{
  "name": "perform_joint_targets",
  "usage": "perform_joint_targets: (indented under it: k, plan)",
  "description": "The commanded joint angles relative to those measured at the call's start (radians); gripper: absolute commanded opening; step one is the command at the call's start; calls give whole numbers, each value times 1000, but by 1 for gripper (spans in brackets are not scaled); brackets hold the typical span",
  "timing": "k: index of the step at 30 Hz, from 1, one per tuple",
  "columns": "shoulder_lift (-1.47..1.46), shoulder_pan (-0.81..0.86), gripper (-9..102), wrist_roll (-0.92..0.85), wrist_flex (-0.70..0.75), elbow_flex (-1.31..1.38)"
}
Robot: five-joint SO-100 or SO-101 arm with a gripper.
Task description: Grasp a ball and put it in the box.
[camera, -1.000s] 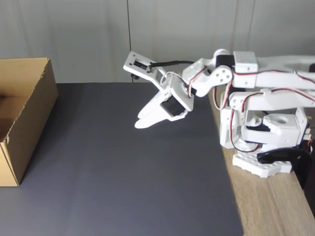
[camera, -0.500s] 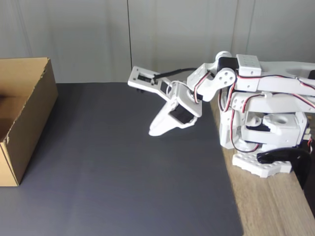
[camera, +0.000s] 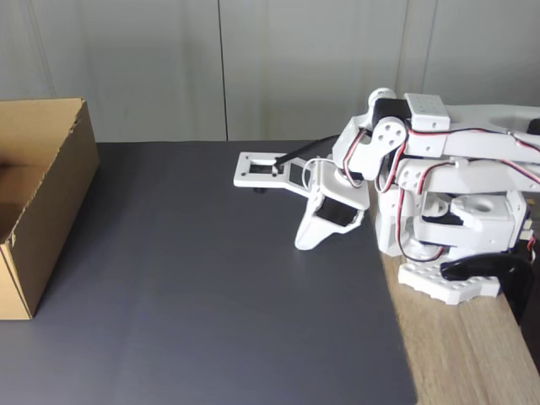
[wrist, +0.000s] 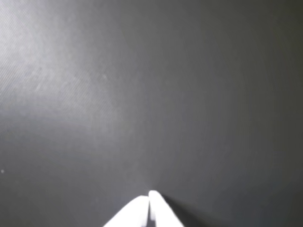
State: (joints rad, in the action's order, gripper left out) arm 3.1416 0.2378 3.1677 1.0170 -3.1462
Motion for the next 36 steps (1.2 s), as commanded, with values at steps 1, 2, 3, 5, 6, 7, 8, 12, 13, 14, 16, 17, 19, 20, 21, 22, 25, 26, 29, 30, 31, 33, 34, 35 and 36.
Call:
perform_joint_targets:
  k: [1, 2, 3, 5, 6, 7, 8, 12, 13, 14, 16, 17, 19, 20, 21, 22, 25, 26, 29, 30, 31, 33, 34, 35, 36]
  plan:
    - [-11, -12, 0, 2, 37, 0]
    - [-11, -15, 0, 0, 46, 0]
    - [-11, -20, 0, -2, 57, 0]
    - [-11, -25, 0, -2, 72, 0]
    - [-11, -26, 0, -2, 80, 0]
    - [-11, -26, 0, -3, 86, 0]
    - [-11, -26, 0, -3, 94, 0]
    - [-11, -34, 0, -25, 98, 0]
    - [-11, -34, 1, -26, 98, 0]
    - [-11, -34, 1, -26, 98, 0]
    - [-11, -34, 1, -28, 98, 0]
    - [-11, -34, 1, -28, 98, 0]
    - [-11, -34, 1, -29, 98, 0]
    - [-11, -34, 1, -31, 98, 0]
    - [-11, -34, 1, -31, 98, 0]
    - [-11, -34, 1, -31, 98, 0]
    - [-11, -34, 1, -32, 98, 0]
    - [-11, -34, 1, -32, 98, 0]
    - [-11, -34, 1, -32, 98, 0]
    - [-11, -34, 1, -32, 98, 0]
    - [-11, -34, 1, -32, 98, 0]
    - [-11, -34, 1, -34, 98, 0]
    - [-11, -34, 1, -34, 98, 0]
    - [-11, -34, 1, -34, 98, 0]
    - [-11, -34, 1, -34, 98, 0]
